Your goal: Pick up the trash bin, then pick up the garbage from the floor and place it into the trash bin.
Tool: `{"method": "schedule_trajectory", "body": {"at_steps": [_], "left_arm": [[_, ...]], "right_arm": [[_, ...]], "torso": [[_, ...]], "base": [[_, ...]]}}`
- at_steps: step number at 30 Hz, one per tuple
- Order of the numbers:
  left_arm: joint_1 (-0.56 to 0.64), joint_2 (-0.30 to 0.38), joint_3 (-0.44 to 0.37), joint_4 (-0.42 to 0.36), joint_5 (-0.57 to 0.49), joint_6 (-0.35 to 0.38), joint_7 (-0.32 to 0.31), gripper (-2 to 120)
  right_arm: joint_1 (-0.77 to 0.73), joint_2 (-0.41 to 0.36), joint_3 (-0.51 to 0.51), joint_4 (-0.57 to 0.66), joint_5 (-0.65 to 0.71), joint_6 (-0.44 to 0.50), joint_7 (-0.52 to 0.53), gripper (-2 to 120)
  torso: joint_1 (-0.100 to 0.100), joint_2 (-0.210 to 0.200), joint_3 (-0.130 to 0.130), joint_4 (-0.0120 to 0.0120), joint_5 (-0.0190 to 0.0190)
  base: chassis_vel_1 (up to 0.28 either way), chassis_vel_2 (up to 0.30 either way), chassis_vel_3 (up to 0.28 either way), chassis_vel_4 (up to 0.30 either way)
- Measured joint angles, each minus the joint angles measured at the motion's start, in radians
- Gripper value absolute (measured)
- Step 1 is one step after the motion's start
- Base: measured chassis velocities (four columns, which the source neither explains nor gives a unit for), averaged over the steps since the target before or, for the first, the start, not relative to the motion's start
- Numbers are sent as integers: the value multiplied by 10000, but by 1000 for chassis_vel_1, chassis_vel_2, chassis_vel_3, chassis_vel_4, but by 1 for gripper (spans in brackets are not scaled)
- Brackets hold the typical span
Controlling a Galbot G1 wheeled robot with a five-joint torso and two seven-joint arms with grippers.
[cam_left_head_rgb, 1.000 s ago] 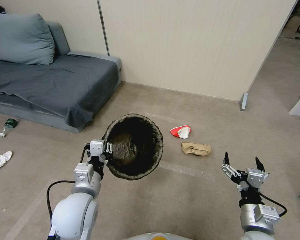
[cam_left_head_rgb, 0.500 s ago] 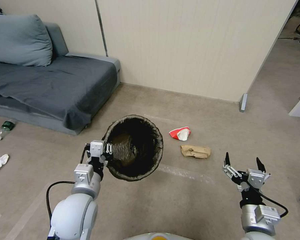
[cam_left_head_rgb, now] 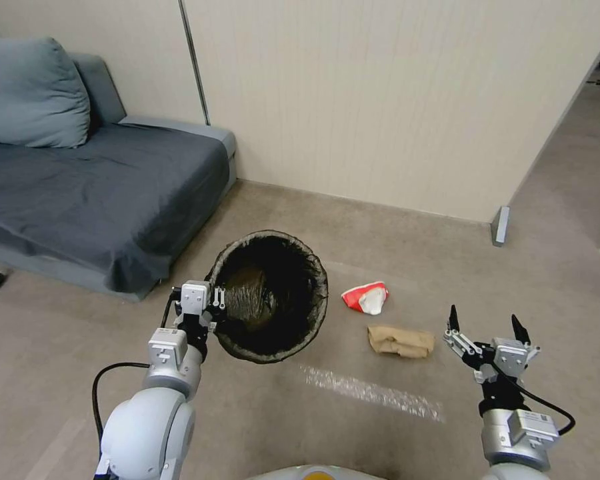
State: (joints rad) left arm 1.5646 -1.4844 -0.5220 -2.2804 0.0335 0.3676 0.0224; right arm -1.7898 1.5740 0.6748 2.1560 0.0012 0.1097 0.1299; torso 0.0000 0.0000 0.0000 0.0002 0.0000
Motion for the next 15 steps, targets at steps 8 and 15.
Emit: {"method": "schedule_trajectory", "body": {"at_steps": [8, 15], "left_arm": [[0, 0, 4, 0, 0, 4, 8, 5], [-26, 0, 0, -70, -8, 43, 23, 5]], "right_arm": [[0, -1, 0, 0, 0, 0, 2, 100], [369, -110, 379, -377, 288, -513, -725, 100]], "torso": [[0, 0, 0, -2, -2], [1, 0, 0, -3, 6]], "base": [[-189, 186, 178, -177], [-179, 177, 173, -187]]}}
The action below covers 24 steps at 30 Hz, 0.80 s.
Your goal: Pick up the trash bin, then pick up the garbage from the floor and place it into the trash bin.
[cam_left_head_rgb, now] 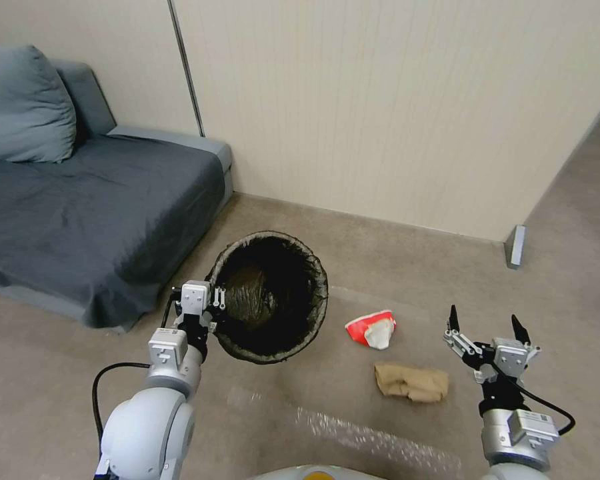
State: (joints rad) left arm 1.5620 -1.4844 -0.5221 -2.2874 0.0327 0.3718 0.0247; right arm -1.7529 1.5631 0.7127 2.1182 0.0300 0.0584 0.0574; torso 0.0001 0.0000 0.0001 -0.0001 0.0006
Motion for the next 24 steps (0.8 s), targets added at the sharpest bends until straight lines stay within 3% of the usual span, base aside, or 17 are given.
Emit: {"method": "schedule_trajectory", "body": {"at_steps": [3, 5, 6, 10, 15, 18, 21, 24], "left_arm": [[26, 15, -19, -134, -32, 56, 12, 5], [67, 49, -40, -278, -96, 133, 12, 5], [67, 49, -40, -278, -96, 133, 12, 5], [137, 67, -99, -554, -180, 241, 12, 5], [166, 69, -123, -672, -220, 289, 15, 5], [168, 80, -132, -768, -255, 359, 14, 5], [110, 109, -90, -795, -296, 461, 13, 5], [36, 139, -41, -796, -335, 554, 22, 5]], "right_arm": [[343, -389, 165, -435, 176, -580, -714, 100], [518, -1235, 171, -779, 733, -1405, -1460, 100], [518, -1235, 171, -779, 733, -1405, -1460, 100], [923, -2513, 196, -1281, 1368, -2613, -2651, 100], [1302, -3290, 57, -1717, 1483, -3247, -3275, 100], [1605, -4368, -238, -2107, 1629, -3943, -3780, 100], [1694, -4969, -339, -2356, 1626, -4246, -4113, 100], [1774, -5262, -420, -2609, 1557, -4316, -4224, 100]], "torso": [[1, -1, 1, 1, -3], [1, 0, 0, 3, -5], [1, 0, 0, 3, -5], [-1, 0, -1, 0, -5], [-1, 0, -1, 1, -3], [0, 0, -1, 4, -5], [-1, 0, -1, 3, -4], [-1, 0, -1, -3, -4]], "base": [[-117, 135, 124, -111], [-41, 84, 43, -71], [-41, 84, 7, -48], [5, -13, -6, 3], [4, -10, -4, 3], [0, 0, 0, 0], [0, 0, 0, 0], [0, 0, 0, 0]]}}
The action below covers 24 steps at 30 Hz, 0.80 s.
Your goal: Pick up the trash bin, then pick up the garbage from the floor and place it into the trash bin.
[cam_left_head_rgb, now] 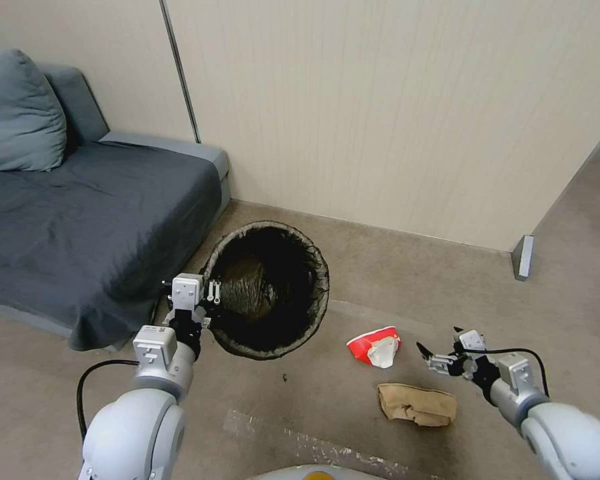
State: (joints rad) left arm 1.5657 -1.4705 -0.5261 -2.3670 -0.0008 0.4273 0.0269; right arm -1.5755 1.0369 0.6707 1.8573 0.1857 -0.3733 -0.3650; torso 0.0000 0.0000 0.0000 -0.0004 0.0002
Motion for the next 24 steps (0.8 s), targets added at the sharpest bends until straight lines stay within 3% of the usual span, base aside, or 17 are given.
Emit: {"method": "schedule_trajectory", "body": {"at_steps": [5, 9, 13, 24], "left_arm": [[-44, 69, -25, -5, -74, 52, 29, 5], [-197, 128, 9, 81, -123, 149, 58, 5], [-231, 128, 19, 121, -128, 158, 71, 5], [-365, 173, 35, 215, -168, 259, 76, 5]], "right_arm": [[112, -420, -136, -375, -315, -45, -397, 100], [-138, -857, -165, -700, -818, -54, -1348, 100], [-170, -932, -335, -998, -1273, 11, -1893, 100], [1, -695, -1118, -1706, -2120, 237, -2161, 100]], "torso": [[0, 0, 0, 7, 0], [1, 0, 0, 1, -1], [0, 0, 0, 6, -1], [0, 0, 0, 4, -2]], "base": [[0, 0, 0, 0], [0, 0, 0, 0], [0, 0, 0, 0], [0, 0, 0, 0]]}}
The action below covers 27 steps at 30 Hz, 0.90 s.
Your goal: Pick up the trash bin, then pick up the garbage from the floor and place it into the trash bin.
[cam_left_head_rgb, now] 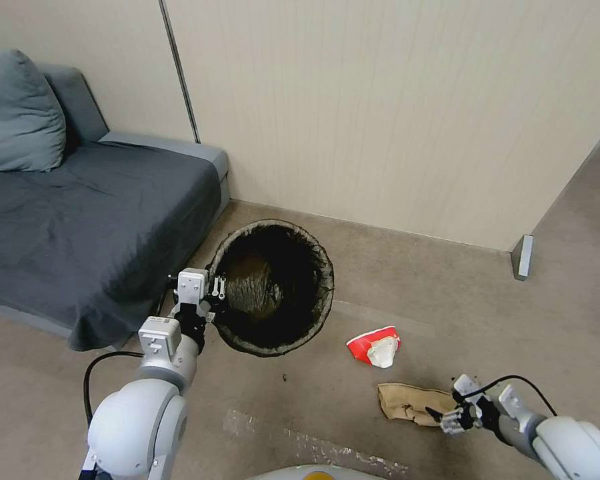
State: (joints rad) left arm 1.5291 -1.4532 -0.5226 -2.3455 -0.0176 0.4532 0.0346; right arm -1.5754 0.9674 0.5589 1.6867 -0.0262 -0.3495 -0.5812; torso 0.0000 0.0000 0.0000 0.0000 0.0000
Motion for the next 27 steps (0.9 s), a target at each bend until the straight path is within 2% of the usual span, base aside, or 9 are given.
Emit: {"method": "schedule_trajectory", "body": {"at_steps": [9, 27], "left_arm": [[-27, 11, 1, 85, -16, 26, 12, 5], [-23, 5, -4, 97, -20, 26, 22, 5]], "right_arm": [[505, 260, -527, -592, -413, 15, 48, 100], [534, 285, -535, -619, -416, 20, 112, 100]], "torso": [[0, 0, 0, 1, 2], [0, 0, 0, 0, 0]], "base": [[0, 0, 0, 0], [0, 0, 0, 0]]}}
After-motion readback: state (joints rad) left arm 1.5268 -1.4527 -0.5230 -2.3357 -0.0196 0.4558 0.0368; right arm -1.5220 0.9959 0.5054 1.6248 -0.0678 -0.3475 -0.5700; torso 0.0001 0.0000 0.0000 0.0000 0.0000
